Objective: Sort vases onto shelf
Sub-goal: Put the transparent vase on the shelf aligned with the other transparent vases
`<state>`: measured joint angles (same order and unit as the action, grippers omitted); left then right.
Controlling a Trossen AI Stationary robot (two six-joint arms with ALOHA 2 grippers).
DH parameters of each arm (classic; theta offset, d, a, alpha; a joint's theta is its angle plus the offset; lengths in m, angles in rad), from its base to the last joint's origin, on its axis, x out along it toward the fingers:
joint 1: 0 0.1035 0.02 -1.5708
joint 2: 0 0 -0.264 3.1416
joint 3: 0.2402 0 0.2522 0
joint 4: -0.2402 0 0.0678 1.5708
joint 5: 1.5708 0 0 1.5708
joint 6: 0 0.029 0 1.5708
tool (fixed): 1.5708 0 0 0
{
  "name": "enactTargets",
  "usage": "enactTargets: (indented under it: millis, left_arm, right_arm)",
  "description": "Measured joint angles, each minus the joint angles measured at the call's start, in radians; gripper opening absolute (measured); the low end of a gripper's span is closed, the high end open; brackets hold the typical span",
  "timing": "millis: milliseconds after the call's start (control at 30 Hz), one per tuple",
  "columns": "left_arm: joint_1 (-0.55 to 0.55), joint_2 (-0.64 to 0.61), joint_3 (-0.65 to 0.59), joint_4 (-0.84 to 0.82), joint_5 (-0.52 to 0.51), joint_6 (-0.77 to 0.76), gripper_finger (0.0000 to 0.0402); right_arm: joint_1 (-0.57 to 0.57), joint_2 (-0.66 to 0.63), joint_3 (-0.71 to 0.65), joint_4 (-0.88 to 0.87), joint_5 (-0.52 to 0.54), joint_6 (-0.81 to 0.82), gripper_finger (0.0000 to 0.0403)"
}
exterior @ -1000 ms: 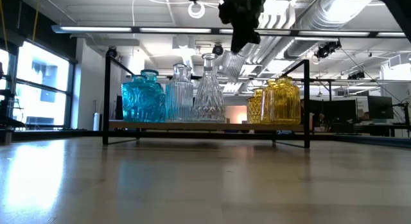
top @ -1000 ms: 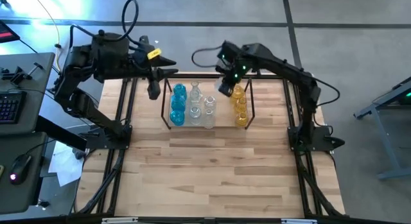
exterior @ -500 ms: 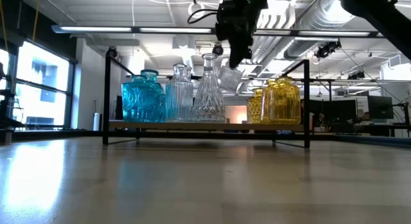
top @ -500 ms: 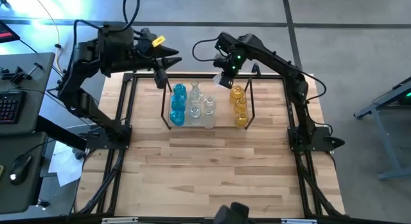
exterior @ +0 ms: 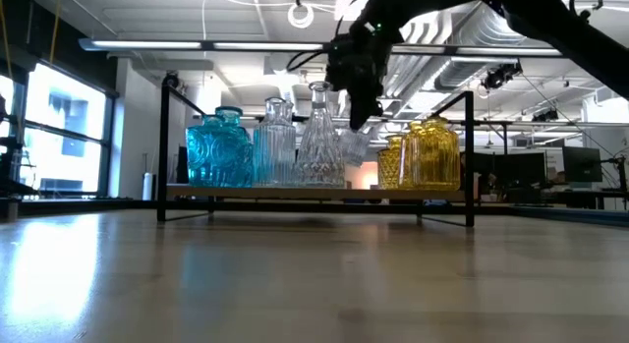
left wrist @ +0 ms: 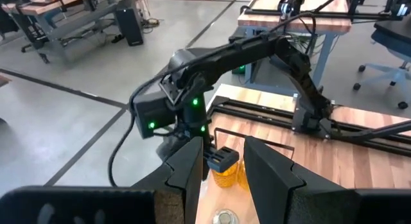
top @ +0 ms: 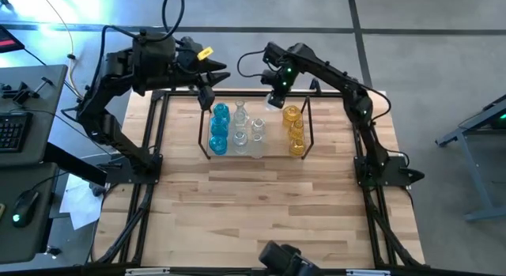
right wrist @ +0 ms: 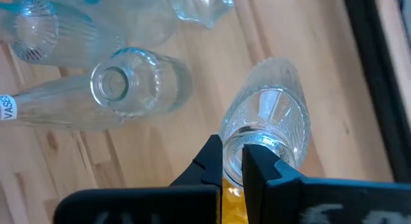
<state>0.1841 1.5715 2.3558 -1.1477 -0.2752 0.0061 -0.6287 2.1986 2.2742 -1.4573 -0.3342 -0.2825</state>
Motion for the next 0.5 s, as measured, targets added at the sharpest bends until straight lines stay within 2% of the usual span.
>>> enactTargets:
  millis: [500]
  left_arm:
    - [0.000, -0.002, 0.000, 0.001, 0.001, 0.011, 0.0101]
  right_arm:
    - [0.075, 0.030, -0.010, -0.032, -0.022, 0.001, 0.0000]
